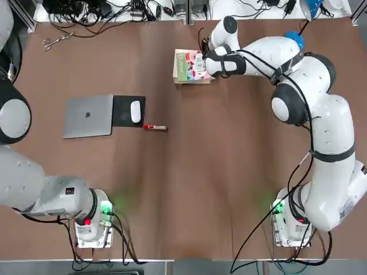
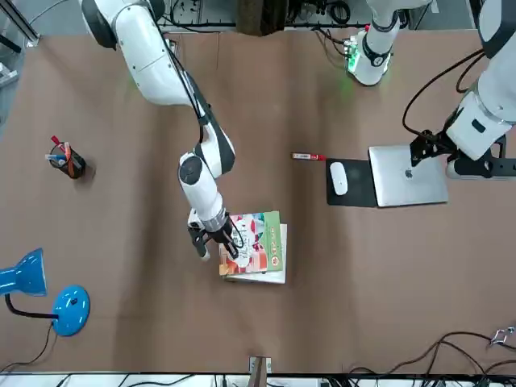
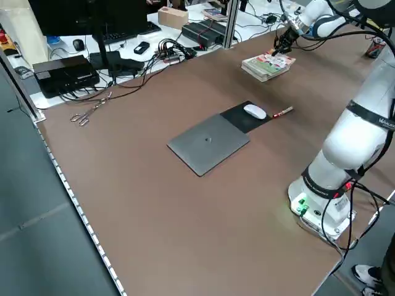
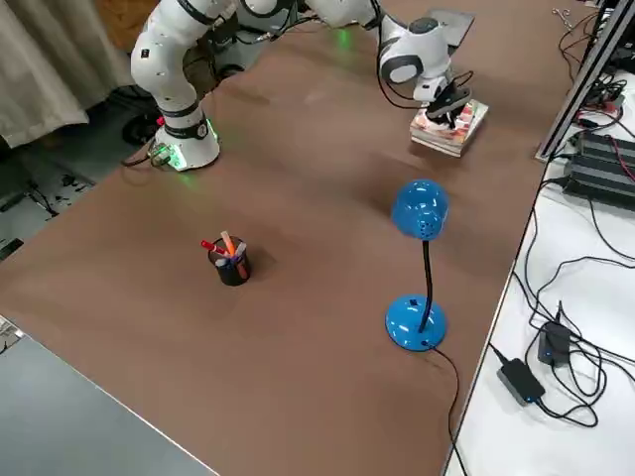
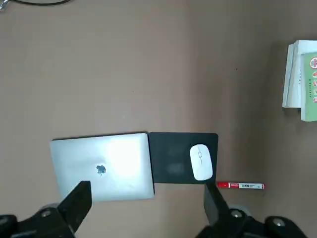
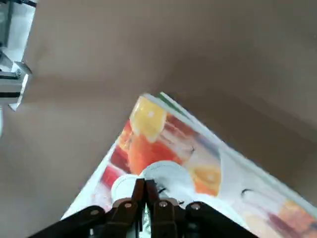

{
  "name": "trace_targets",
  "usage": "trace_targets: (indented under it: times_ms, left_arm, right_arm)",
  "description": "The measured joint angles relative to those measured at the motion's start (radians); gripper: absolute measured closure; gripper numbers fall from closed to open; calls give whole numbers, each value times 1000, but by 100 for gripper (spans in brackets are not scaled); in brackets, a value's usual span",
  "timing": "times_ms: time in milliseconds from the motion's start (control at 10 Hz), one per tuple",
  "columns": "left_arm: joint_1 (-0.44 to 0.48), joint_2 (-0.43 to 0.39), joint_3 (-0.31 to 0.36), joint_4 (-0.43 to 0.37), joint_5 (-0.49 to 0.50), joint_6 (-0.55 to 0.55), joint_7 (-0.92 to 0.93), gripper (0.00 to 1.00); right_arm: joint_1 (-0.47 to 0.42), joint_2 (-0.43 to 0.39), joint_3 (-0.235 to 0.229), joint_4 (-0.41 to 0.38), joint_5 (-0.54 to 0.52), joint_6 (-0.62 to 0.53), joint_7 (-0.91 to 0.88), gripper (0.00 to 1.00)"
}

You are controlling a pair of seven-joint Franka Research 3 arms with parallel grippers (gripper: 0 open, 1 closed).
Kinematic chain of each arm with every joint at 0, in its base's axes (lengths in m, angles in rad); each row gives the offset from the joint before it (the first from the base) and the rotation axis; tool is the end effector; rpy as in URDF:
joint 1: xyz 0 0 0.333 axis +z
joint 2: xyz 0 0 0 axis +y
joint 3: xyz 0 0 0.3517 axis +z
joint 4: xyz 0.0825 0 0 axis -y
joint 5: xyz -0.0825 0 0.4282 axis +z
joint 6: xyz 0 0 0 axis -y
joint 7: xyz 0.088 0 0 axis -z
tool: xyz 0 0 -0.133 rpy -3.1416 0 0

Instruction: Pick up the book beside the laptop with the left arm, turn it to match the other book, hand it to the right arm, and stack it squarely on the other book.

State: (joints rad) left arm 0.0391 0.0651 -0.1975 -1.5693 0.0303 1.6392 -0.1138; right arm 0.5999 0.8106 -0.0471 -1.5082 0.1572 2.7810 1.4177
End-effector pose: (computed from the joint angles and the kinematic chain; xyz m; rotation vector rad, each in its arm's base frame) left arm 0.6194 -0.0913 0.6019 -3.1243 0.0721 -0.0131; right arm 0.6965 0.4321 0.2054 -2.3926 1.2705 -0.2860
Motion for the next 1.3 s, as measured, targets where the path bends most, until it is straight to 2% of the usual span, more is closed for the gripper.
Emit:
trace_targets:
  times_ms: [400,700,1300]
  left_arm:
    - [1,0,0,0,0,0,1,0]
    - [1,0,0,0,0,1,1,0]
    - [1,1,0,1,0,3,3,0]
  right_arm:
    - [80,7,9,75,24,-27,161,97]
    - [125,86,8,129,52,33,204,97]
    - [124,234,0,320,57,38,207,96]
